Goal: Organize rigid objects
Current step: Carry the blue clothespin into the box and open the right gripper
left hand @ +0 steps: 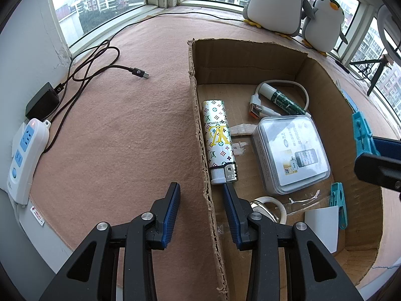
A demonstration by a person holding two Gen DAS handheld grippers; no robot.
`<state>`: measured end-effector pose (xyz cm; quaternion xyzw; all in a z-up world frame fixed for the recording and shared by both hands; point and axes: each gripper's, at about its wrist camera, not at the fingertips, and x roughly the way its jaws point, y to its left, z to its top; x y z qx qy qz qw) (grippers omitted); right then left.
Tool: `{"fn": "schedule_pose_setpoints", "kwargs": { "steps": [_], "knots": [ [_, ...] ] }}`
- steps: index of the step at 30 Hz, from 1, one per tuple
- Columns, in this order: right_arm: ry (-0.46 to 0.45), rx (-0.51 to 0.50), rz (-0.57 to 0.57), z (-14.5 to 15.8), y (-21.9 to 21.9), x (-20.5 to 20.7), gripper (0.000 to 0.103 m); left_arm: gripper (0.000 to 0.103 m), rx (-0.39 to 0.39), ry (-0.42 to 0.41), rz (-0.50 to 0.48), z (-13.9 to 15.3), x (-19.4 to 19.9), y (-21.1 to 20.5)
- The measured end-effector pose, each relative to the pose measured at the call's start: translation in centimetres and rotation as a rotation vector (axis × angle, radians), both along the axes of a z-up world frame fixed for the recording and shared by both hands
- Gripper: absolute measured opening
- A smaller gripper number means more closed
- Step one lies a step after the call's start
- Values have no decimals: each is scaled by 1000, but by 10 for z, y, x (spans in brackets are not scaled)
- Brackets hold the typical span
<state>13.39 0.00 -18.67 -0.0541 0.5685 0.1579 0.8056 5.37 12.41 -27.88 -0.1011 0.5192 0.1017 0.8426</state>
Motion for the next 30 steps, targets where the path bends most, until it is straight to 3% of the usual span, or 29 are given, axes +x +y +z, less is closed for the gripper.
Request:
{"fn": "schedule_pose_setpoints", "kwargs": {
  "steps": [12, 17, 30],
  "knots": [
    [-4, 6, 8, 1, 2, 0, 30, 38, 0, 0, 1, 0, 0, 1],
    [-5, 14, 7, 1, 1, 0, 43, 38, -1, 0, 0, 0, 0, 1],
    [-40, 88, -78, 14, -25, 8, 43, 38, 2, 0, 0, 0, -1, 0]
  ]
}}
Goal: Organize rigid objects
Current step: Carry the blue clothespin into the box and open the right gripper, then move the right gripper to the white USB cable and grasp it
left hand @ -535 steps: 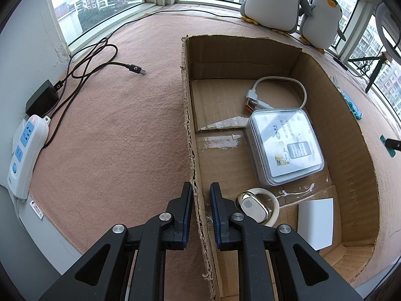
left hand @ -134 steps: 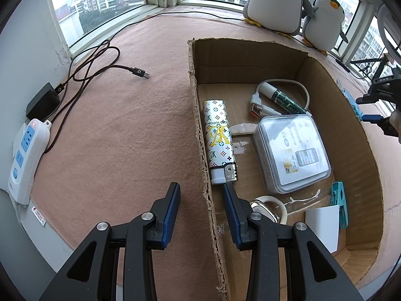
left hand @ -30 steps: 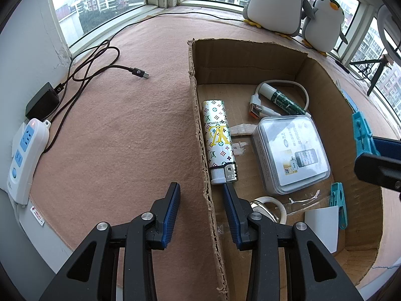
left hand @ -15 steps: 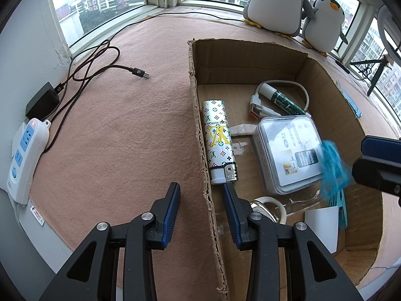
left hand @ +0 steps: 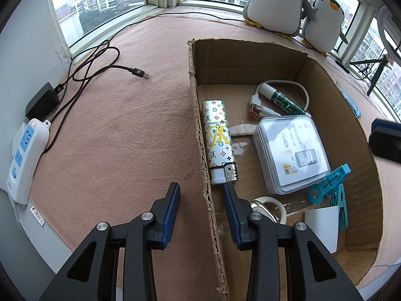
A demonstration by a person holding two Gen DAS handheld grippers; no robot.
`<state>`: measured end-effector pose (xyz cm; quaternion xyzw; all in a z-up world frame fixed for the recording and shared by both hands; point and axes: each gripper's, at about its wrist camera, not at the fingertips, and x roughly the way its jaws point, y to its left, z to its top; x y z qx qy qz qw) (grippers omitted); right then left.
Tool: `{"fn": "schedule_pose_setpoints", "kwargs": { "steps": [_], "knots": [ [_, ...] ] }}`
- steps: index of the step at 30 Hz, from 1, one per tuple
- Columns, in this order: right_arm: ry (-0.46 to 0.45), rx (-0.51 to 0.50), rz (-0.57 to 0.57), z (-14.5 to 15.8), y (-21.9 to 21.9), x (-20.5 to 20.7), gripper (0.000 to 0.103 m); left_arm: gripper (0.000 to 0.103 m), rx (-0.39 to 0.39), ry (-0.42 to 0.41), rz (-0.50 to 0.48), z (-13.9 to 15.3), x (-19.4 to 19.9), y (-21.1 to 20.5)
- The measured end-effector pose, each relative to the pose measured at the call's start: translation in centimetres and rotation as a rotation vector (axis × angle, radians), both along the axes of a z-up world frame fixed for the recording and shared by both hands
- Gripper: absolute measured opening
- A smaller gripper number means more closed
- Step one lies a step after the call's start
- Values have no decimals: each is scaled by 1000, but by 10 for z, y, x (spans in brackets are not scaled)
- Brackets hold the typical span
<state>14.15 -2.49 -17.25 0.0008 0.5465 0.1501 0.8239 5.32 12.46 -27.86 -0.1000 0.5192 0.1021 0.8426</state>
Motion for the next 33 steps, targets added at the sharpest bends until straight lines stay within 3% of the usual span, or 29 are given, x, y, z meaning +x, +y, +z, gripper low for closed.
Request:
{"fn": "schedule_pose_setpoints", "kwargs": {
  "steps": [6, 11, 17, 25, 33],
  "knots": [
    [-22, 88, -150, 14, -46, 18, 43, 38, 0, 0, 0, 0, 0, 0],
    [-43, 85, -278, 19, -89, 39, 43, 39, 1, 0, 0, 0, 0, 0],
    [55, 111, -432, -7, -145, 71, 43, 38, -1, 0, 1, 0, 0, 0],
    [155, 130, -516, -41, -182, 95, 43, 38, 0, 0, 0, 0, 0, 0],
    [188, 102, -528, -57, -184, 115, 43, 39, -4, -1, 2, -1, 0, 0]
  ]
}}
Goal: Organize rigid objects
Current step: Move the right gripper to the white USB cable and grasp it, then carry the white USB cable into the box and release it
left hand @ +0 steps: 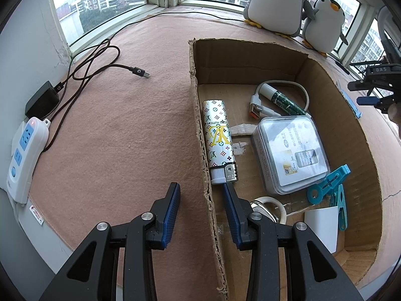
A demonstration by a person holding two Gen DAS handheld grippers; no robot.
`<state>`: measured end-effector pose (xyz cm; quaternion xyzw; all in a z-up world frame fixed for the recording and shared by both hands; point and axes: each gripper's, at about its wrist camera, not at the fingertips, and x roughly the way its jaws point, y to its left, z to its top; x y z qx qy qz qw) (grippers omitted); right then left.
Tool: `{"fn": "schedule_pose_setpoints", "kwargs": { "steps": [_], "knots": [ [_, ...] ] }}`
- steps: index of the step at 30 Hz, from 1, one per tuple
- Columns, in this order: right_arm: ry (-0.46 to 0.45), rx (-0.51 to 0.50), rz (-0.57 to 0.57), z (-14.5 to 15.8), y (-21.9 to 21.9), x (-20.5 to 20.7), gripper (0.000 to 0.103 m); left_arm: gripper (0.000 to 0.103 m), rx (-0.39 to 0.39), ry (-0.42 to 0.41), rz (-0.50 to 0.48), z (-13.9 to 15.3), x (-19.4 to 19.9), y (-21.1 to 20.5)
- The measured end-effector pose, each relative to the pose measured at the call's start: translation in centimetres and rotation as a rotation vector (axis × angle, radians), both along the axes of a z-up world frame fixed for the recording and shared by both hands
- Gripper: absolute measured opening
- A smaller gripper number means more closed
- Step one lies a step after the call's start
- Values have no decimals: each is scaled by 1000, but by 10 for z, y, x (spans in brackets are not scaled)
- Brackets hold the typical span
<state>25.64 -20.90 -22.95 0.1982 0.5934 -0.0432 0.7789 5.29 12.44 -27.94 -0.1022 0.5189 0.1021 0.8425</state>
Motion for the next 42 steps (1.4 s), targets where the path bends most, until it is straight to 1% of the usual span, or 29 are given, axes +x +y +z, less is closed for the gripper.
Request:
{"fn": "schedule_pose_setpoints", "kwargs": {
  "steps": [10, 14, 17, 18, 20, 21, 22, 25, 29, 36, 39, 42],
  "knots": [
    [53, -23, -15, -24, -3, 17, 42, 39, 0, 0, 0, 0, 0, 0],
    [62, -27, -10, -29, 0, 21, 42, 39, -1, 0, 0, 0, 0, 0],
    [60, -49, -8, -30, 1, 25, 41, 38, 0, 0, 0, 0, 0, 0],
    [61, -62, -7, -30, 1, 27, 40, 38, 0, 0, 0, 0, 0, 0],
    [67, -92, -3, -30, 1, 29, 26, 39, -1, 0, 1, 0, 0, 0],
    [71, -105, 2, -30, 1, 31, 22, 39, 0, 0, 1, 0, 0, 0],
    [72, -109, 10, -30, 1, 31, 20, 38, -1, 0, 1, 0, 0, 0],
    [68, -112, 23, -29, 2, 30, 20, 39, -1, 0, 1, 0, 0, 0],
    [51, -95, 25, -26, 1, 18, 19, 39, 1, 0, 0, 0, 0, 0],
    [9, -9, 9, -16, -5, -9, 19, 38, 3, 0, 1, -1, 0, -2],
    [-4, 10, 21, -12, -3, -21, 19, 38, 3, 1, 0, -1, 0, -2],
    [-12, 69, 13, -9, -3, -32, 19, 38, 3, 0, 0, -1, 0, -2]
  ]
}}
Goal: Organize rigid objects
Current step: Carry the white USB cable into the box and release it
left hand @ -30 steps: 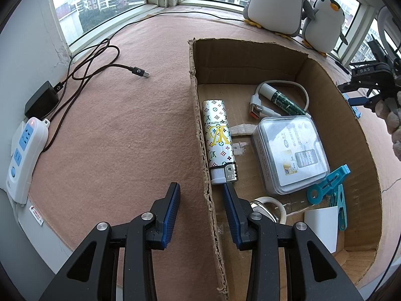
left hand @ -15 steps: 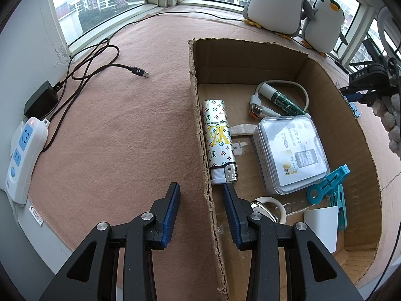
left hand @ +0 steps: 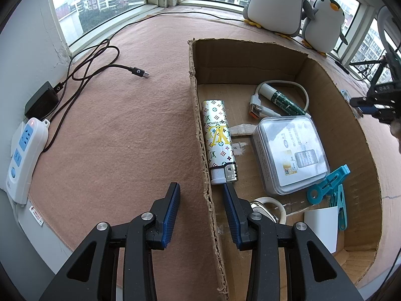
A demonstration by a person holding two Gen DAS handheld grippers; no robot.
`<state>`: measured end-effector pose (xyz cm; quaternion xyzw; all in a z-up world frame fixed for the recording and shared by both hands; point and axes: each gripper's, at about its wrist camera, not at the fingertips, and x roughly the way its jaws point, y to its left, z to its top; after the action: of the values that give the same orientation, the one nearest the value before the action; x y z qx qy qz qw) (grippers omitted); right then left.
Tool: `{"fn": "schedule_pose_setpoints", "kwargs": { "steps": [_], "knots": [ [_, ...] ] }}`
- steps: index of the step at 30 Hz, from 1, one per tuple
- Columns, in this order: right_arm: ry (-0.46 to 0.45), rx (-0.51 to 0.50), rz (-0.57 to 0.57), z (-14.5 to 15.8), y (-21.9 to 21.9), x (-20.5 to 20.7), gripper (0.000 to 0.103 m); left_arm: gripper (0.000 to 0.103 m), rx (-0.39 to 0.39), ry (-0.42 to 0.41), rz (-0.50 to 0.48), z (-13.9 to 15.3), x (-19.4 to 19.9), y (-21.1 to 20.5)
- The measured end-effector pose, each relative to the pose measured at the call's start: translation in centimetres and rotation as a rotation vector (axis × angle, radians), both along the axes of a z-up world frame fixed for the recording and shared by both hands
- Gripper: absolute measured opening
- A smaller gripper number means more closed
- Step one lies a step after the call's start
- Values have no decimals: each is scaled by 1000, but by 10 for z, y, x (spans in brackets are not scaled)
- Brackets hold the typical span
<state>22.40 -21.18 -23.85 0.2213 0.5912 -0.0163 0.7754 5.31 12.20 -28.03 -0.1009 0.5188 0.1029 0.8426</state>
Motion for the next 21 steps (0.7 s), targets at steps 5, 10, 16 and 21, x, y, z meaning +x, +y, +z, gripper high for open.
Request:
{"fn": "schedule_pose_setpoints", "kwargs": {
  "steps": [5, 10, 16, 21],
  "knots": [
    [-31, 126, -20, 11, -1, -26, 19, 38, 1, 0, -1, 0, 0, 0],
    [-89, 167, 31, 39, 15, -43, 19, 38, 2, 0, -1, 0, 0, -1],
    [-143, 143, 214, 69, 70, -65, 19, 38, 2, 1, -1, 1, 0, -1],
    [-150, 130, 337, 76, 112, -76, 19, 38, 3, 1, -1, 1, 0, -1]
  ]
}}
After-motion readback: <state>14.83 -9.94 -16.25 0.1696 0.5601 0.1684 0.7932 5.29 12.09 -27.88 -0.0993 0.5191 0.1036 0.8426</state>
